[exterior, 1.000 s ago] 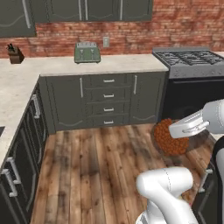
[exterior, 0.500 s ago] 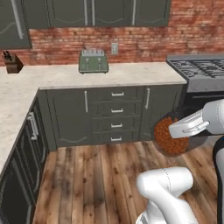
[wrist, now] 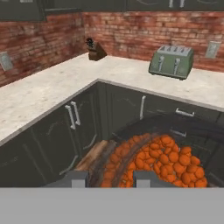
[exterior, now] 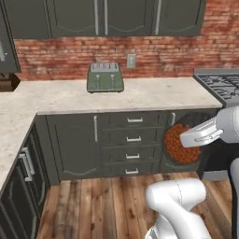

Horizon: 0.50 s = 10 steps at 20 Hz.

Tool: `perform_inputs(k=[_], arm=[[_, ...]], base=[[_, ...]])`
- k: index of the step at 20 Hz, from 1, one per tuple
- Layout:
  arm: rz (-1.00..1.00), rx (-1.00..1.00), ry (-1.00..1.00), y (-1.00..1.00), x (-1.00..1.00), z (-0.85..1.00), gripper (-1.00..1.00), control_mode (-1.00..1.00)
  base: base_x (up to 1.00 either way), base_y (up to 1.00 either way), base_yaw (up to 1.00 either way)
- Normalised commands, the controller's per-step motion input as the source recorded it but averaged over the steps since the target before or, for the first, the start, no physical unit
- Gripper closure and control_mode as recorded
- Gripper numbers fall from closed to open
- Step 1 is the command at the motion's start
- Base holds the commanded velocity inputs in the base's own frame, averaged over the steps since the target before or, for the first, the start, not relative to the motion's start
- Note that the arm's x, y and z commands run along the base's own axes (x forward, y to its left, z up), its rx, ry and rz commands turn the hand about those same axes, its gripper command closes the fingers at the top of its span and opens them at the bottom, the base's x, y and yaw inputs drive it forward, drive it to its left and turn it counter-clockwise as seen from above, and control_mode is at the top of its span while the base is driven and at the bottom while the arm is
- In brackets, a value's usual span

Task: Pick the jar and jar from the dining table and place them in the open cabinet. Close the cabinet after placing the objects.

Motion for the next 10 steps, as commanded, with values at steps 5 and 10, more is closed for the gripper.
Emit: perform_inputs(k=[5,10], arm=[[0.00,0.00,0.00,0.00,0.00,0.00,1.00,1.00],[0.00,0.00,0.00,0.00,0.00,0.00,1.00,1.00]], base=[[0.98,0.00,0.37],[0.80,0.00,0.48]])
